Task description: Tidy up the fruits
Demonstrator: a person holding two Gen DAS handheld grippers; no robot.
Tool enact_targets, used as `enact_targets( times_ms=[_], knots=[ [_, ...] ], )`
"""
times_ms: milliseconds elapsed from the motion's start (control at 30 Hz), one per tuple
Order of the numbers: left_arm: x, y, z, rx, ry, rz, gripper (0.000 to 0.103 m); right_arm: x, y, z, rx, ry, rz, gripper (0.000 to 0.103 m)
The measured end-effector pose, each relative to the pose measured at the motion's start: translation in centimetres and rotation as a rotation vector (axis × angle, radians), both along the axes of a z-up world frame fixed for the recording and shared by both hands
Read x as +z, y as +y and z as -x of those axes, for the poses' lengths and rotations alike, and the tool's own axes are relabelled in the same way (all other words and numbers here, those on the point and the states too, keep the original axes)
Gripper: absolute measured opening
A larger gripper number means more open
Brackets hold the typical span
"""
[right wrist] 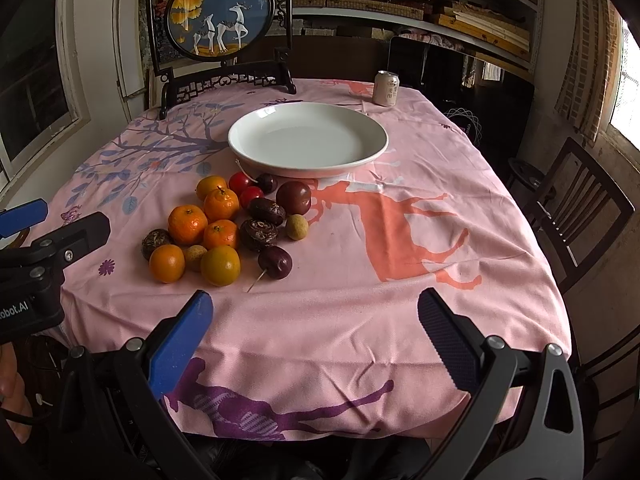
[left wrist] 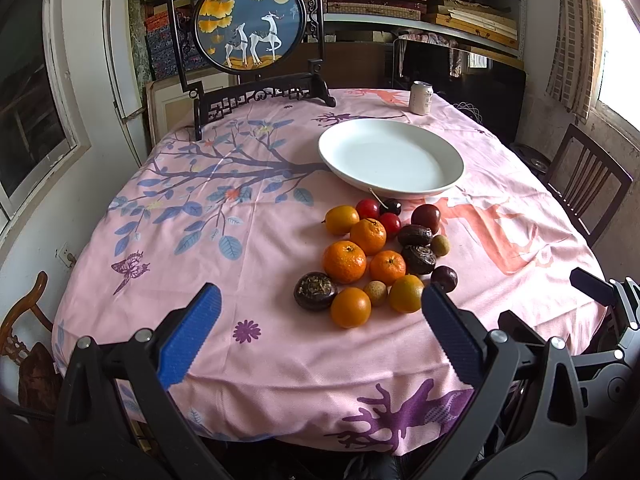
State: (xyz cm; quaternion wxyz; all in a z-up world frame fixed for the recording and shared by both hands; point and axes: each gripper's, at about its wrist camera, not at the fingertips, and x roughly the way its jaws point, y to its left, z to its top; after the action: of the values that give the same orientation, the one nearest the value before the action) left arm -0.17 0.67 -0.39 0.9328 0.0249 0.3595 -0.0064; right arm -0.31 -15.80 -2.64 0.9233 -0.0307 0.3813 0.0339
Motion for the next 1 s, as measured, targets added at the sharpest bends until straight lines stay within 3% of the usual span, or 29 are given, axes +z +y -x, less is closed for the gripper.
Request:
enact_targets(
  times_ms=[1000],
  knots=[
    [-0.1, 0.21, -0.09, -0.002, 0.007, 0.0, 0.101, 0.1, -0.22, 0.17, 0.003, 0.005, -0.024, 0.102]
  ],
)
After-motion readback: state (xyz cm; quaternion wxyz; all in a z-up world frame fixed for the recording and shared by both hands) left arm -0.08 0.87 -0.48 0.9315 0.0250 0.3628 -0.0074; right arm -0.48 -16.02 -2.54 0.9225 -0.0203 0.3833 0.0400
